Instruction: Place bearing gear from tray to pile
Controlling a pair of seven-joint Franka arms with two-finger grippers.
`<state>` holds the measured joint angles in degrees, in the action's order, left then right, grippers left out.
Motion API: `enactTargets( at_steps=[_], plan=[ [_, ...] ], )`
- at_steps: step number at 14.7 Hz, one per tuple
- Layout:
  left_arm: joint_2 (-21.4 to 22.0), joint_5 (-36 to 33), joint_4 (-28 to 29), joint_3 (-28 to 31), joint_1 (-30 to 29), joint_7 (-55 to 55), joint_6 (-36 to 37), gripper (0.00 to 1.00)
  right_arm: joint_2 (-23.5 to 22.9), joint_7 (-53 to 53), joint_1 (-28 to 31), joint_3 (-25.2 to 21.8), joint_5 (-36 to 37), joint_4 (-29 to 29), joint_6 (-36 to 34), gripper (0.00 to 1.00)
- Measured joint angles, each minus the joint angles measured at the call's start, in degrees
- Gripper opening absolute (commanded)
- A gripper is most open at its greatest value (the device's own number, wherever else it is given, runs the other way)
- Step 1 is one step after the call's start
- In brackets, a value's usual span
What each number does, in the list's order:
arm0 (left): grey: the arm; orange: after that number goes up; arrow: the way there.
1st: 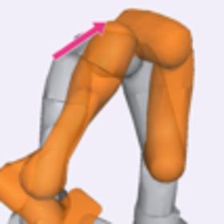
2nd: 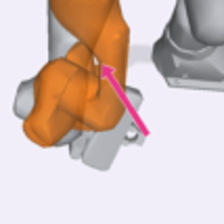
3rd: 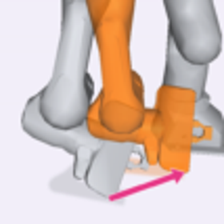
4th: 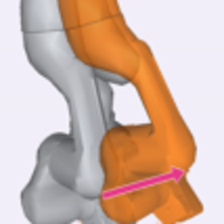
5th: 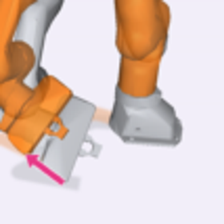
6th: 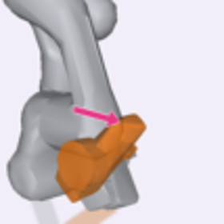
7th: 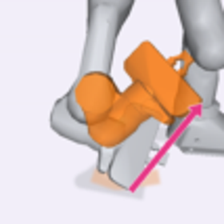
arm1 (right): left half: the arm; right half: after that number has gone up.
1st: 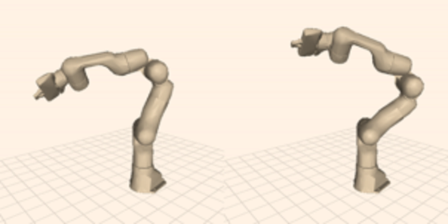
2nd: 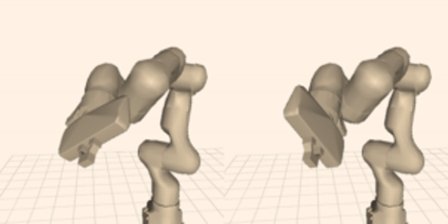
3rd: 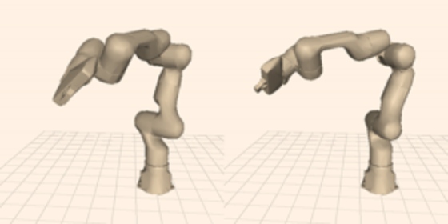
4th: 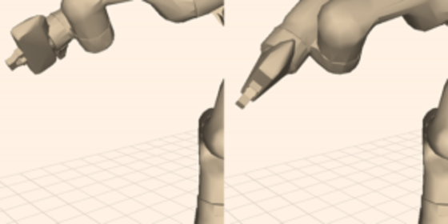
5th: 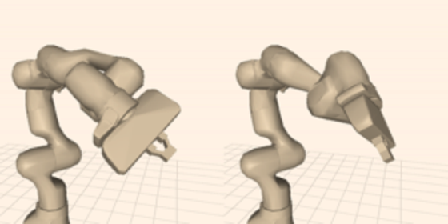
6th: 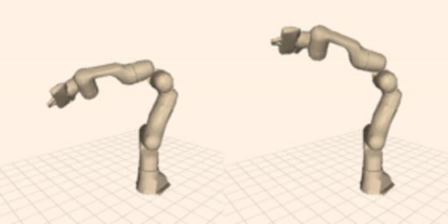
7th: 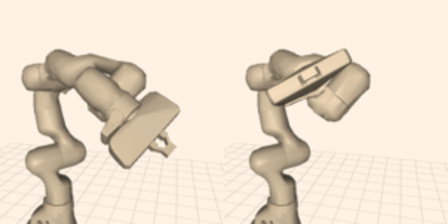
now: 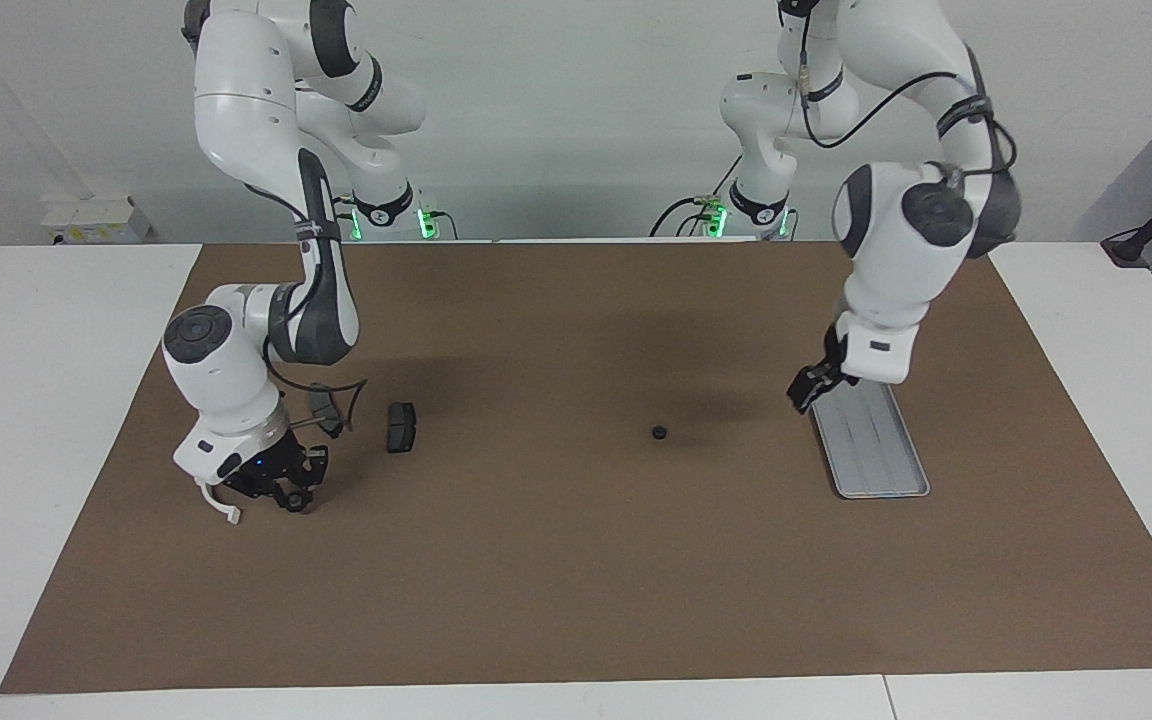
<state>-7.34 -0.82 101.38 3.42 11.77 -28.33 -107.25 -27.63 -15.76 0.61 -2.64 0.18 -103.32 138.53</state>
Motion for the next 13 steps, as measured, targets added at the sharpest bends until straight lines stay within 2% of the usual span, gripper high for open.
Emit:
enactTargets(
  at_steps=[1,2,3,4,8,13],
  plan=[
    [2.2,0.0,0.0,0.3,-1.3,3.3,2.6,1.00,-0.3,0.0,0.0,0.1,0.0,0.0,0.1,0.00],
    [4.2,0.0,0.0,0.6,-2.4,6.0,4.8,1.00,-0.3,0.0,0.0,0.1,0.0,0.0,0.1,0.24],
    [5.9,0.0,0.0,0.8,-3.4,8.3,6.9,1.00,-0.3,0.0,-0.1,0.2,0.0,0.0,0.1,0.77],
    [7.3,0.0,0.1,0.9,-4.6,10.5,8.9,1.00,-0.3,0.1,-0.2,0.3,0.0,0.1,0.1,1.00],
    [9.6,0.0,0.4,0.8,-6.9,14.9,11.7,1.00,0.7,1.7,-1.4,0.7,0.0,0.5,-2.1,1.00],
    [10.0,0.0,0.5,0.4,-6.9,17.1,11.8,1.00,6.1,16.6,-10.0,0.8,0.0,6.5,-19.0,1.00]
  ],
)
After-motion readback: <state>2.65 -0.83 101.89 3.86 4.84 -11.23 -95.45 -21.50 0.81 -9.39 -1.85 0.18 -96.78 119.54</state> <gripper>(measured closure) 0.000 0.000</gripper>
